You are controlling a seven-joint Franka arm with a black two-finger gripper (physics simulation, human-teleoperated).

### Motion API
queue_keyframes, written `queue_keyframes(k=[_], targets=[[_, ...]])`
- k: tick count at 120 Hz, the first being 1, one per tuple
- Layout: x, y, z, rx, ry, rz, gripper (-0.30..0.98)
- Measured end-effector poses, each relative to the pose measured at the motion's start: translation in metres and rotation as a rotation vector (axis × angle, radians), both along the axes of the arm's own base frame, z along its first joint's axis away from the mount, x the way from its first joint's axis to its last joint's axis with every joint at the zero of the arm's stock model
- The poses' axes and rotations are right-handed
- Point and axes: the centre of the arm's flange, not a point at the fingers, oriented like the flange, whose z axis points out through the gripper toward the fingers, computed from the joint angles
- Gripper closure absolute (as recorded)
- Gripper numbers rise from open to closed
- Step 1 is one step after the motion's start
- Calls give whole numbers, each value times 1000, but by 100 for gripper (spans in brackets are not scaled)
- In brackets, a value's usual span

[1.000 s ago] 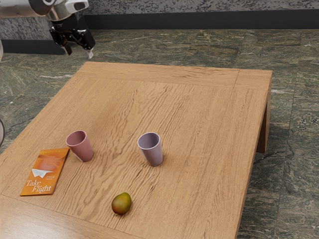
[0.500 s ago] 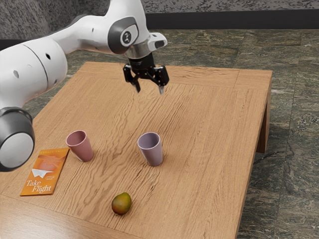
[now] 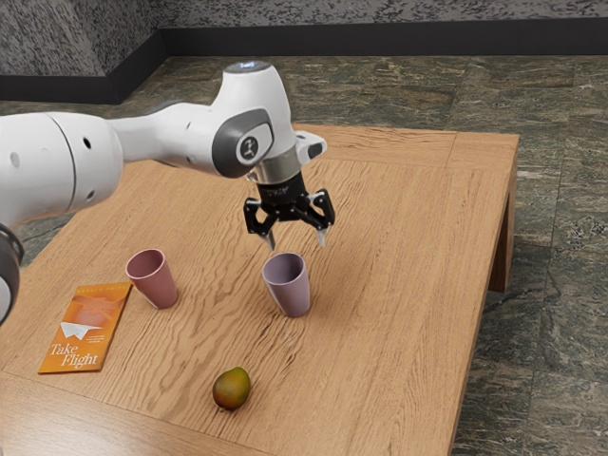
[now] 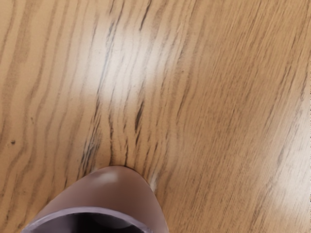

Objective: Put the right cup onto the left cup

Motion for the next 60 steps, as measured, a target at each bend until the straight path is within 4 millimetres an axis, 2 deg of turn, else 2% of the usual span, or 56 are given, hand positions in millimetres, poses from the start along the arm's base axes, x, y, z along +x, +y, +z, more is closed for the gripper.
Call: queue_keyframes(k=[18,31,60], targets=[[-23,-19,4,-11,-1,16,2],[-33,-21,-2,-6,13,43,2],[-32,-19,-22,7,9,111,3]])
